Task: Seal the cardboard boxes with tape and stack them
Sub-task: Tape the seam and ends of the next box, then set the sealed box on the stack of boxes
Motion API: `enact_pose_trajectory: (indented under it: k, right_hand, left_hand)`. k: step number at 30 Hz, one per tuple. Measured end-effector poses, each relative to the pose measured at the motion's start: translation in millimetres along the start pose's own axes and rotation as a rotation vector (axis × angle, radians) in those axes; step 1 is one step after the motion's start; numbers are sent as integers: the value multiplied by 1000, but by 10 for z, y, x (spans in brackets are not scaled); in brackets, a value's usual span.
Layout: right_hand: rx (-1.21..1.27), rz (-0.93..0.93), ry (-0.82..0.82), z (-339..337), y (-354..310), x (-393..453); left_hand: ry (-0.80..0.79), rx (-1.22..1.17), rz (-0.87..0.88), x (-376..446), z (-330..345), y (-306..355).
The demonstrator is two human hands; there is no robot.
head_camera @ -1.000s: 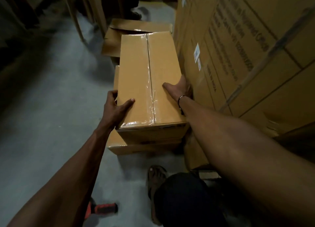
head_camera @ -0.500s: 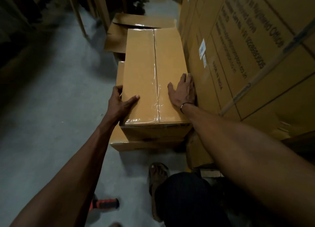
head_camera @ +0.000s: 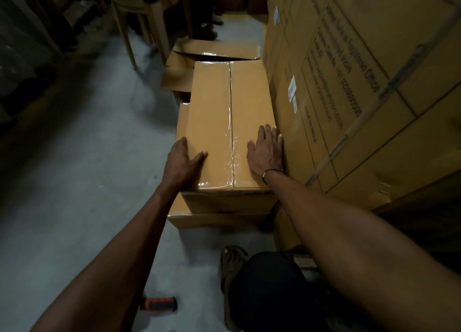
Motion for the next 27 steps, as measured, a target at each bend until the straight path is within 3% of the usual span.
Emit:
enact_pose_trajectory:
  k: [8,13,20,27]
  right_hand:
    - [365,-115,31,-695,-752,-560]
    - [544,-267,-28,-1210,-1508,-1207]
    - [712,-548,-120,-1609,-2482,-2541]
    - [811,-816,-369,-1552,-3459,-4334]
  left_hand:
    - [281,142,151,-617,-878,659]
    - [489,188,192,-1449,-1700,968]
    - [822,212,103,-2995,-2862,868]
    - [1102,294,-95,-4940,-3719,369]
Point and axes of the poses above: each hand's wrist, its own x-axis towards the middle knuckle, its own z-axis out of the palm, y = z × x, the point moved 5 cm from there along x, towards the middle knuckle, and after that the axes turned 7 degrees about z, right-handed, at the moved point
